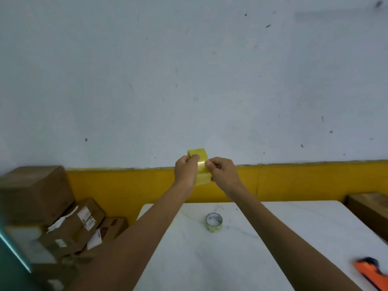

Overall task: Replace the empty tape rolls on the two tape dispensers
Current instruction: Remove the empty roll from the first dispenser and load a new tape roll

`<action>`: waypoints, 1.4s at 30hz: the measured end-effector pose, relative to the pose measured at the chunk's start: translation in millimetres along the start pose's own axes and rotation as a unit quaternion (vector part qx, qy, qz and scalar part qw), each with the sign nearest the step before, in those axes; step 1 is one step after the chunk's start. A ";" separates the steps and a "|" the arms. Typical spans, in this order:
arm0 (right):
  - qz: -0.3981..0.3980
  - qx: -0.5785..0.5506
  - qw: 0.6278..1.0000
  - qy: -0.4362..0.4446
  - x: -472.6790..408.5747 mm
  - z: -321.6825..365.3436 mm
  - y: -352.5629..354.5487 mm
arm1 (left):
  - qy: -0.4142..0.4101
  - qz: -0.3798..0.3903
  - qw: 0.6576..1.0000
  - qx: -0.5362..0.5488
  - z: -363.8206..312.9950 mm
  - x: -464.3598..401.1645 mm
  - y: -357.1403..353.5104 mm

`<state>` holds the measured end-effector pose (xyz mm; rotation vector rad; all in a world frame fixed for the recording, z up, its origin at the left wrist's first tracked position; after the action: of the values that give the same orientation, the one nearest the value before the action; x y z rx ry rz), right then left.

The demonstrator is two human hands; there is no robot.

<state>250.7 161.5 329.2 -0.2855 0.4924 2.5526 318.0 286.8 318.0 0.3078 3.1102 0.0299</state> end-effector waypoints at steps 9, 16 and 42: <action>-0.051 0.005 0.996 -0.068 70.2 -47.6 73.6 | 0.050 0.072 0.996 -0.008 34.0 70.1 -68.2; -0.099 0.009 0.987 -0.127 116.6 -107.9 182.8 | 0.094 0.135 0.986 -0.021 65.6 131.8 -179.8; -0.037 -0.027 0.943 -0.330 168.0 -340.6 389.7 | 0.295 0.169 0.940 -0.041 231.9 217.8 -436.6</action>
<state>-61.4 -209.3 81.6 0.5156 0.1458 2.3935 23.1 -94.5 74.1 0.9971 3.5661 0.3085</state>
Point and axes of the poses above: each hand's wrist, its own x-axis away from the middle knuckle, its own y-axis out of the back of the hand, z = x × y, the point moved 10 cm from there along -x, towards the middle knuckle
